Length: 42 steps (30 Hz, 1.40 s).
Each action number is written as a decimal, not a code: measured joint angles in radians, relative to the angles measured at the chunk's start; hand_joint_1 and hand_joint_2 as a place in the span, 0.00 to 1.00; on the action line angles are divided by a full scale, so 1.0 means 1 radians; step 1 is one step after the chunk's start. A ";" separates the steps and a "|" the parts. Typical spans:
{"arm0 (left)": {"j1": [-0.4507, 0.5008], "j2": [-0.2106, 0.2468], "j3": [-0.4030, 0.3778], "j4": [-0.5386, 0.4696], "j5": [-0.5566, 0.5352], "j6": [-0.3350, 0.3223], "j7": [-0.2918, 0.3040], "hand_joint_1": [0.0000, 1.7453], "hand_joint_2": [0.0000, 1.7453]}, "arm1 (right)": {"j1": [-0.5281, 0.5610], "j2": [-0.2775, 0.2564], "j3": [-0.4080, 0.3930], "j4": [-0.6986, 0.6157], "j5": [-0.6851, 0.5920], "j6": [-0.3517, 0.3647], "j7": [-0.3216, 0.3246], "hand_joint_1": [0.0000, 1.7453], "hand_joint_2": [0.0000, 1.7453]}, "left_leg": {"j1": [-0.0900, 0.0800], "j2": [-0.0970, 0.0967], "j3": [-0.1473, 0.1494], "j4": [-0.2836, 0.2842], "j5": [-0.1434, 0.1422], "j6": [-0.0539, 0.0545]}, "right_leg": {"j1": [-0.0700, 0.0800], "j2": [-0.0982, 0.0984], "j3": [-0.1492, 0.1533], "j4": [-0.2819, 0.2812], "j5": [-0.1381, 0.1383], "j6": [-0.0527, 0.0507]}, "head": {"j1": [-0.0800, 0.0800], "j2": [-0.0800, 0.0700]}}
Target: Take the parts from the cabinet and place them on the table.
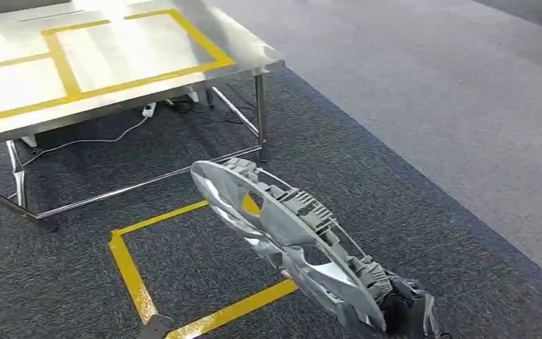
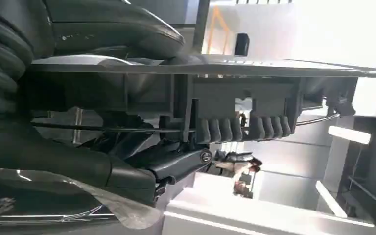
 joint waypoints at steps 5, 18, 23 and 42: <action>0.002 0.000 0.000 0.000 0.000 -0.002 0.000 0.00 1.00 | -0.004 0.000 0.010 -0.001 0.003 -0.001 0.004 1.00 1.00 | 0.003 -0.052 -0.022 0.006 0.007 -0.031 | -0.001 0.026 0.029 -0.048 -0.012 -0.022 | -0.002 0.000; -0.007 0.003 0.000 0.000 0.011 -0.008 -0.008 0.00 1.00 | -0.027 0.000 0.053 -0.003 0.017 -0.010 0.017 1.00 1.00 | -0.017 0.157 -0.017 0.016 -0.003 -0.021 | 0.017 -0.144 0.068 -0.057 -0.043 -0.028 | -0.021 0.000; -0.001 0.006 0.001 0.000 0.014 -0.017 -0.010 0.00 1.00 | -0.053 -0.010 0.066 -0.003 0.025 -0.018 0.023 1.00 1.00 | -0.003 0.101 -0.010 -0.004 0.006 -0.001 | 0.010 -0.081 0.048 0.004 -0.097 -0.006 | -0.007 0.000; -0.044 0.021 0.061 -0.006 0.136 -0.094 -0.103 0.00 1.00 | -0.110 -0.049 0.141 0.008 -0.016 -0.069 0.040 1.00 1.00 | 0.006 0.073 -0.177 0.316 -0.122 -0.059 | 0.001 -0.064 0.038 -0.047 -0.025 -0.049 | -0.021 0.000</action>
